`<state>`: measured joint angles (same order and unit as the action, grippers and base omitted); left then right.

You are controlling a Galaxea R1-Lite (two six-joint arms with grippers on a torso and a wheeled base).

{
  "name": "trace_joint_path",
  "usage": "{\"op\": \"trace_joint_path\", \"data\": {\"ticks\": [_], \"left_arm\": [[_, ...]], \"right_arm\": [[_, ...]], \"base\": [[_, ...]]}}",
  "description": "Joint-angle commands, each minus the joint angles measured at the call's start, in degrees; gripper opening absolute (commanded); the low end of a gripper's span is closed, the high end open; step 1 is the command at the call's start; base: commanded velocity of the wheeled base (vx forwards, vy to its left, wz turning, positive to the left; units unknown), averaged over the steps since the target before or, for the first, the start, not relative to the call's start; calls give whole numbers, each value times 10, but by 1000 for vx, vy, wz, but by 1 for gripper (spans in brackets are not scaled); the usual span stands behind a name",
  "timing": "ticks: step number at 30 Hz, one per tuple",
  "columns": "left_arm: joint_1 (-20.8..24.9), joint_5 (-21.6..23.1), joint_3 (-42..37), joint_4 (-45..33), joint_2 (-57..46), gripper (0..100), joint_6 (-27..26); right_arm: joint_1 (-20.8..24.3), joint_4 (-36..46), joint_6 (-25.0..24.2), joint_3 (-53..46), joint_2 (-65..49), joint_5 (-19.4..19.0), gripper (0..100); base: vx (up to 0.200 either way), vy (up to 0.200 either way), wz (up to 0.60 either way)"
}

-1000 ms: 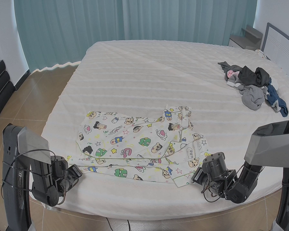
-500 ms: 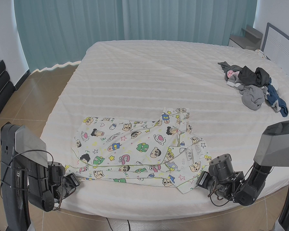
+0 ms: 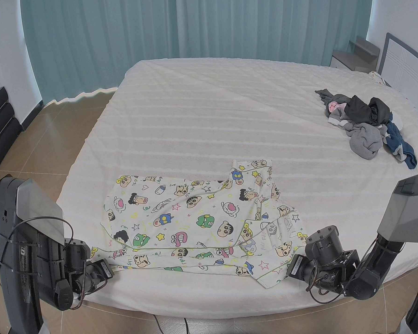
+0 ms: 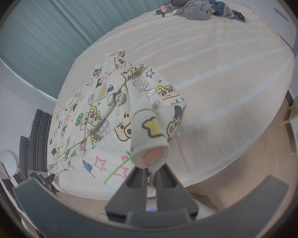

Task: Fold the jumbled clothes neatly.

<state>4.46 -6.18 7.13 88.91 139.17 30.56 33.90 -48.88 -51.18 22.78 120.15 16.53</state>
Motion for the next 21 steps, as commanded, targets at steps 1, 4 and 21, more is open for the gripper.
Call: {"op": "trace_joint_path", "data": {"ticks": [1, 4, 21], "left_arm": [[-1, 0, -1, 11, -2, 0, 0], [-2, 1, 1, 11, -2, 0, -1], [-51, 64, -19, 11, -108, 100, -19]], "right_arm": [[0, -1, 0, 1, 4, 0, 0], [1, -1, 0, 0, 4, -1, 0], [4, -3, 6, -12, -55, -4, 100]], "base": [[0, 0, 0], [0, 0, 0], [0, 0, 0]]}}
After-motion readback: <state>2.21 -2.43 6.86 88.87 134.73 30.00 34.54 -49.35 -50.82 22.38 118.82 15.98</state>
